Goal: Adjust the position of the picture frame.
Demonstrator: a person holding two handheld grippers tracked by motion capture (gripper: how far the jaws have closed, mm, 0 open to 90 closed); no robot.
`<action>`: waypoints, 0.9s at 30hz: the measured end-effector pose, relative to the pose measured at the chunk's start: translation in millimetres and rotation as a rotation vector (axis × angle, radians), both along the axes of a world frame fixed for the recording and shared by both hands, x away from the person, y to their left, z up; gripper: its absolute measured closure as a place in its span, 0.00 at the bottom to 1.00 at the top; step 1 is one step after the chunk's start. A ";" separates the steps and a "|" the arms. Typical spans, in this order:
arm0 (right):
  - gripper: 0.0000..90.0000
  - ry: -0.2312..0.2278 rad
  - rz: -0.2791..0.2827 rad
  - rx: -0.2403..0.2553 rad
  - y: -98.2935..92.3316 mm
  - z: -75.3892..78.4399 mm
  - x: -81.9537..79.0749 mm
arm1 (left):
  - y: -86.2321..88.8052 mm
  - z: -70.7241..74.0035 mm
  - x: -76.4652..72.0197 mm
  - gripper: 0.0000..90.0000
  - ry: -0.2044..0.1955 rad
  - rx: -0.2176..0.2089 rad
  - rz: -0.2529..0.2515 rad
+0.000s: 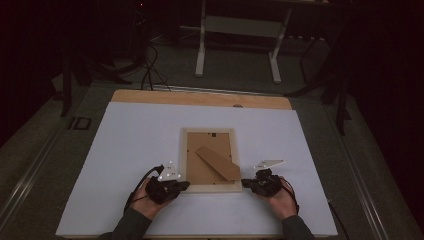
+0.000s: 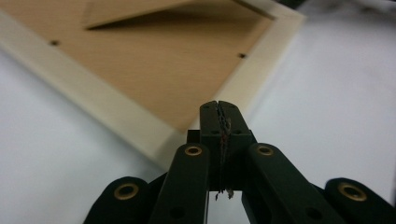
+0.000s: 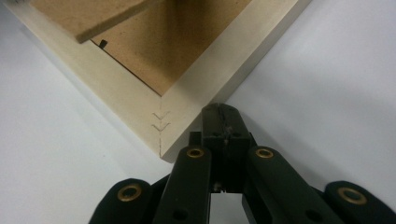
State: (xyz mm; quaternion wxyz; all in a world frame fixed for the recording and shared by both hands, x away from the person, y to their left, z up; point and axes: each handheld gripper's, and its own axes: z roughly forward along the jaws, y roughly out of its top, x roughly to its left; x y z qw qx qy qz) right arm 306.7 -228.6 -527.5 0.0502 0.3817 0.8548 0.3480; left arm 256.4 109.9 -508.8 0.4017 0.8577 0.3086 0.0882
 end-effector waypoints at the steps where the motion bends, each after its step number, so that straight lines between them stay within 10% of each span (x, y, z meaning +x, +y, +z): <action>1: 1.00 0.000 0.000 0.000 0.0 0.0 0.1 | 0.0 0.0 0.0 1.00 0.000 0.000 0.000; 15: 1.00 -0.001 0.043 -0.008 7.6 0.5 -2.6 | -10.1 -13.1 -5.4 1.00 0.048 0.099 -0.084; 27: 1.00 -0.004 0.090 -0.004 16.9 -0.3 -5.1 | -4.1 -18.8 -0.7 1.00 0.052 0.162 -0.027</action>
